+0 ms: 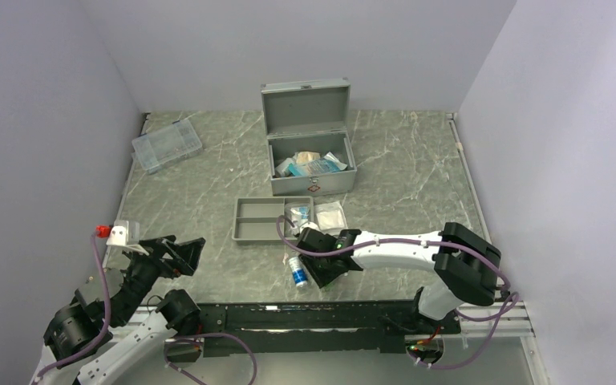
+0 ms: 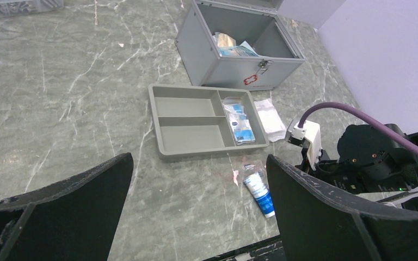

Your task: Organize the medicine kit

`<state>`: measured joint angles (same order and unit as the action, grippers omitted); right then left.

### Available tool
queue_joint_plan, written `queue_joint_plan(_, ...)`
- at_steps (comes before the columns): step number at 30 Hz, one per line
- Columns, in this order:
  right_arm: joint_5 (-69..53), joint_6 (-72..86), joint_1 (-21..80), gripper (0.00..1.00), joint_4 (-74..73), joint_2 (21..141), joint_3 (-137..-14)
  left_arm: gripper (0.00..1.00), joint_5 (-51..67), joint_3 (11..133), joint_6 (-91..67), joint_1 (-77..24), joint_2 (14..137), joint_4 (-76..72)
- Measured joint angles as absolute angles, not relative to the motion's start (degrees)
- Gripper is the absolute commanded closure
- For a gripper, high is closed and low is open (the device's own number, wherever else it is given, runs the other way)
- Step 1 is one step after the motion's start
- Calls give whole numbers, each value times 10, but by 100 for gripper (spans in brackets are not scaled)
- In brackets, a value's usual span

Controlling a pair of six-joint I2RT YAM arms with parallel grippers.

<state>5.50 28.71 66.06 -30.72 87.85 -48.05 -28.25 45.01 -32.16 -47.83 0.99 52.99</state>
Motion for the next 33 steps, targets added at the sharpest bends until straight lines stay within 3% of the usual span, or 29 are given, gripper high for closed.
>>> queue_joint_plan(6,62,288,661,73,-309,879,-487,1,-283,450,-322,-478,10,530)
queue_joint_plan(22,141,244,652,72,-364,841,-607,1,-283,450,-322,-478,10,530)
queue_joint_plan(33,123,145,618,73,-308,930,-696,0,-283,450,-322,-478,10,530)
